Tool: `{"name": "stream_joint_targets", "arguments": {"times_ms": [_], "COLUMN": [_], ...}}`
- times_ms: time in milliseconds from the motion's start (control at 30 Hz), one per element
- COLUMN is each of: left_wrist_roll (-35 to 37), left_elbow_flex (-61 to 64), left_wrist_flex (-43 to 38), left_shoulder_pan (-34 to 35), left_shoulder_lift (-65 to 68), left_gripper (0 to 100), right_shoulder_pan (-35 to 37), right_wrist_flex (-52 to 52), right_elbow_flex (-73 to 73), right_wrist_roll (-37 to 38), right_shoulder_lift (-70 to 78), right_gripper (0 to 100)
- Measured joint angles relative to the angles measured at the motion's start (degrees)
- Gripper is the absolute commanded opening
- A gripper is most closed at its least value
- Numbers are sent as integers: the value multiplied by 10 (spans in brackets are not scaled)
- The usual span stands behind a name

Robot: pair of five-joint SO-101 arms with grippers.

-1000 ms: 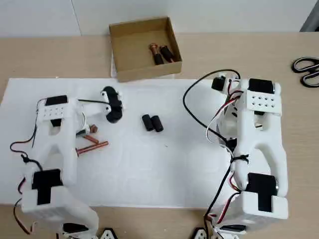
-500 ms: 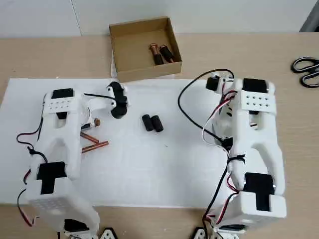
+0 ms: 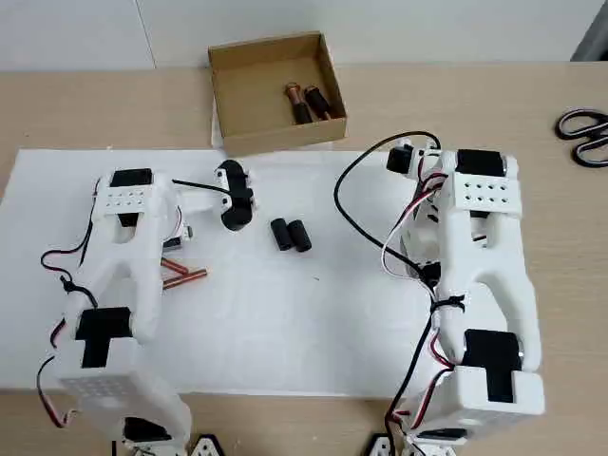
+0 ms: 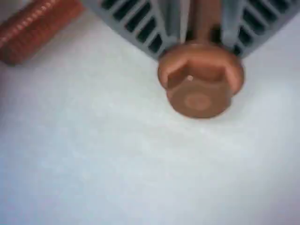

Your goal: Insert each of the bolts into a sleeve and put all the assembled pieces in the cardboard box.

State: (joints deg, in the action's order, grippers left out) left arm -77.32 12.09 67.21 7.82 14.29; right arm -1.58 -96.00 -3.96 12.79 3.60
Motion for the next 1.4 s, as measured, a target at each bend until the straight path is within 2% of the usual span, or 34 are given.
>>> {"name": "stream_joint_targets", "arguments": {"times_ms": [133,300,700,867,1000,1200,1400], "left_wrist_roll": [0,0,26,47,59,127,284], "left_elbow_flex": [0,0,-10,-46,-113,-275,-411], "left_wrist_flex": [6,7,39,41,94,219,244], "left_shoulder_pan": [0,0,-2,-18,-25,-52,-77], "left_shoulder_lift": [0,0,0,0,0,0,0], "left_gripper": [58,5,6,6,6,6,6], "right_shoulder_pan": [0,0,0,0,0,0,0], "right_wrist_flex": [0,0,0,0,0,0,0], "right_elbow_flex": [0,0,0,0,0,0,-6], "right_wrist_roll": [0,0,0,0,0,0,0], "right_shoulder_lift": [0,0,0,0,0,-57,-142], "right_gripper": [9,9,9,9,9,5,4]}}
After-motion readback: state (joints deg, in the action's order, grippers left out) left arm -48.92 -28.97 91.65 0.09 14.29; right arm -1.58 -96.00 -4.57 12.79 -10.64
